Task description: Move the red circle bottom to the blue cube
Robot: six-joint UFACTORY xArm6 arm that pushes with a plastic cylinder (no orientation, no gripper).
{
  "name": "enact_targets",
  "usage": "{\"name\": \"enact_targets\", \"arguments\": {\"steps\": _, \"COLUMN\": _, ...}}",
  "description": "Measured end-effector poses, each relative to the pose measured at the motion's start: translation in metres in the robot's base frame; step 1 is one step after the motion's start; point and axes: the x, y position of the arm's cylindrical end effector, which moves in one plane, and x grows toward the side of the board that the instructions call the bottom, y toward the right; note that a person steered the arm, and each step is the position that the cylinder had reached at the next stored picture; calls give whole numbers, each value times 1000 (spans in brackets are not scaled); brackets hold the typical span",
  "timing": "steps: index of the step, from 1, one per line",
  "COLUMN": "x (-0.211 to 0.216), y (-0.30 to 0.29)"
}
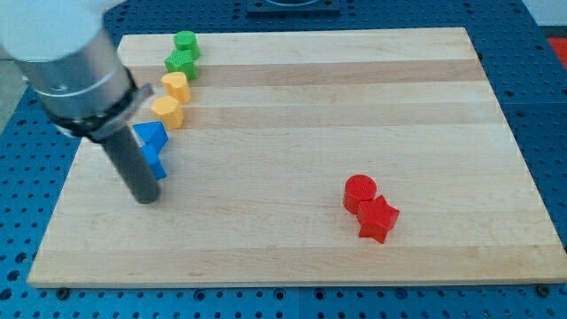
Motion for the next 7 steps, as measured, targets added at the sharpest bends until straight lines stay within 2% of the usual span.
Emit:
{"name": "enact_targets", "arguments": {"steps": 1, "x": -5, "y": 65}}
{"name": "enact_targets", "arguments": {"steps": 3, "x": -50, "y": 222}}
{"name": "enact_targets", "arguments": {"steps": 4, "x": -42, "y": 292}}
{"name": "enact_targets", "arguments": {"steps": 5, "x": -6, "y": 309}}
{"name": "enact_targets", "arguments": {"steps": 6, "x": 14, "y": 296}}
{"name": "enact_targets", "arguments": {"steps": 7, "x": 14, "y": 254}}
